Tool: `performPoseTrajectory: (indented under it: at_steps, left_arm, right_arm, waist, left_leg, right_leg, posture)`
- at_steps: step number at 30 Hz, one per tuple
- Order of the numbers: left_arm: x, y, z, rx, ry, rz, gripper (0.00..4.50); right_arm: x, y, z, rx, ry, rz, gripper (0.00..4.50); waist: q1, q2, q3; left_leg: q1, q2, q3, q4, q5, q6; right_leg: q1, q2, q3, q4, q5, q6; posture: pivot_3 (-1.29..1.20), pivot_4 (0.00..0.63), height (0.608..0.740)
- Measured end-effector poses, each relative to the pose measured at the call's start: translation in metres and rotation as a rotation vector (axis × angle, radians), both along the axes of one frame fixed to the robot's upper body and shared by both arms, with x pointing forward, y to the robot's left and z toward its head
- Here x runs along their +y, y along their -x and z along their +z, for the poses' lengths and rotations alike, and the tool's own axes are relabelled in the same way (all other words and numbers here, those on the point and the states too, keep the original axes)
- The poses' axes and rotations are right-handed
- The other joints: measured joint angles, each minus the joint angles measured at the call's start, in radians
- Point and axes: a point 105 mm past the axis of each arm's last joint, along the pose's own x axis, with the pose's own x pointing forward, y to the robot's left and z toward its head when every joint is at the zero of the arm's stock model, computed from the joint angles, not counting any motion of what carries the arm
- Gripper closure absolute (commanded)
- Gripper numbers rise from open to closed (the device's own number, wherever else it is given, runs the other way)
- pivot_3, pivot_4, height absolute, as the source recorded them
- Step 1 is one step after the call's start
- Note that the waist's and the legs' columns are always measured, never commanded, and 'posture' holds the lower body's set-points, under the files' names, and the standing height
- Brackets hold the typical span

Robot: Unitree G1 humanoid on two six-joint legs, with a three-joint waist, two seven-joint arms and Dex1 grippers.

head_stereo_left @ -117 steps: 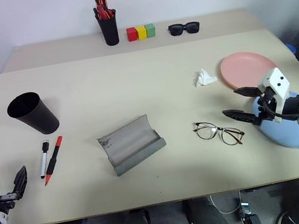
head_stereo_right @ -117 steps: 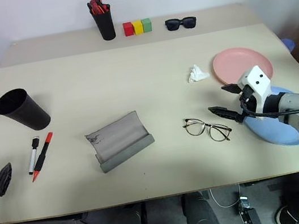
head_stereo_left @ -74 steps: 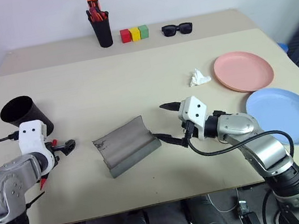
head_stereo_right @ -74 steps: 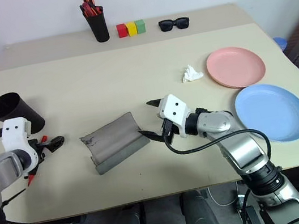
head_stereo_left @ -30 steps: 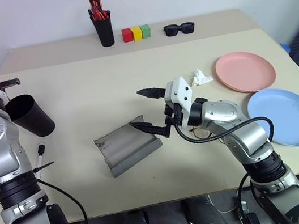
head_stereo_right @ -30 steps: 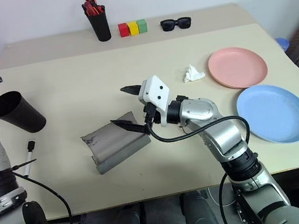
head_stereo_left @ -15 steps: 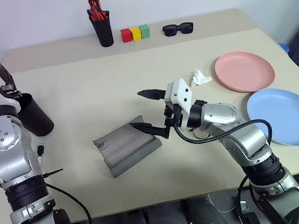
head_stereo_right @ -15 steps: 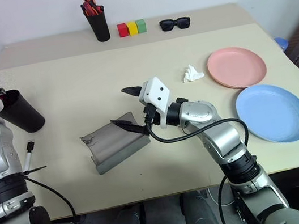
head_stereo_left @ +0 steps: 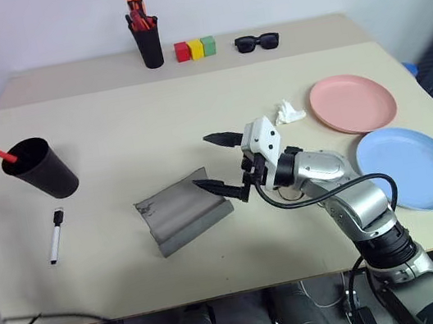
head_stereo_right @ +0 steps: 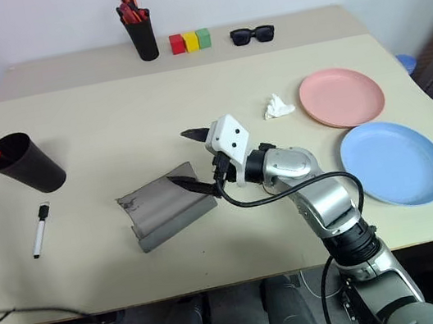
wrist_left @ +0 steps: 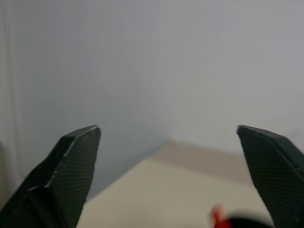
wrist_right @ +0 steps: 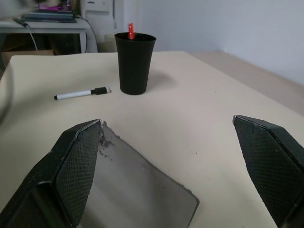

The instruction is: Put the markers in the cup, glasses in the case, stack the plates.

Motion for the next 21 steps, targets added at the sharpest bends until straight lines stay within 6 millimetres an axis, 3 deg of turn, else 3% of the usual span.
performPoseTrajectory:
  at_steps: [4,9,13,17,20,21]
  left_arm:
    - [-0.007,0.007,-0.05,0.276,0.055,-0.082,0.05]
    - [-0.027,-0.007,-0.1,0.695,0.038,-0.138,0.05]
    - [-0.049,-0.03,-0.105,0.787,0.055,-0.207,0.05]
    - [-0.055,-0.045,-0.105,0.85,0.047,-0.219,0.05]
    - [-0.048,-0.05,-0.119,0.928,0.09,-0.189,0.88]
    - [-0.048,-0.052,-0.119,0.927,0.103,-0.194,1.34]
  right_arm:
    - [0.0,-0.003,-0.002,0.004,0.007,0.014,0.0]
    - [0.001,-0.003,-0.002,0.002,0.017,0.043,0.0]
    - [0.003,-0.002,-0.001,-0.003,0.017,0.056,0.0]
    - [0.004,0.0,-0.002,0.0,0.015,0.055,0.0]
    - [0.003,0.001,-0.005,0.01,0.011,0.043,0.0]
    - [0.003,0.001,-0.004,0.009,0.01,0.041,0.0]
  waist:
    - [0.004,-0.001,-0.001]
    - [0.001,-0.001,-0.001]
    - [-0.001,-0.001,-0.001]
    - [-0.004,-0.001,0.0]
    - [-0.002,-0.001,0.0]
    - [-0.001,-0.001,0.0]
  left_leg:
    - [0.0,0.0,0.0,0.002,0.0,0.0]
    - [0.0,0.0,0.0,0.001,0.0,0.0]
    - [0.0,0.0,-0.001,0.0,0.0,0.0]
    - [0.0,0.001,-0.001,-0.002,0.0,0.0]
    - [0.0,0.002,-0.001,-0.003,0.0,0.0]
    - [0.0,0.002,-0.001,-0.002,0.0,0.0]
  right_leg:
    - [0.001,0.0,0.0,-0.001,-0.001,-0.002]
    - [0.0,0.0,0.0,-0.001,-0.001,-0.002]
    - [-0.001,0.001,0.0,0.0,-0.001,-0.002]
    - [-0.002,0.002,0.0,0.0,0.0,-0.001]
    - [-0.003,0.003,0.0,0.0,0.0,-0.002]
    - [-0.003,0.003,0.0,0.0,0.0,-0.002]
  posture:
    - [0.0,0.15,0.74]
    - [0.0,0.15,0.74]
    - [0.0,0.15,0.74]
    - [0.0,0.15,0.74]
    - [0.0,0.15,0.74]
    - [0.0,0.15,0.74]
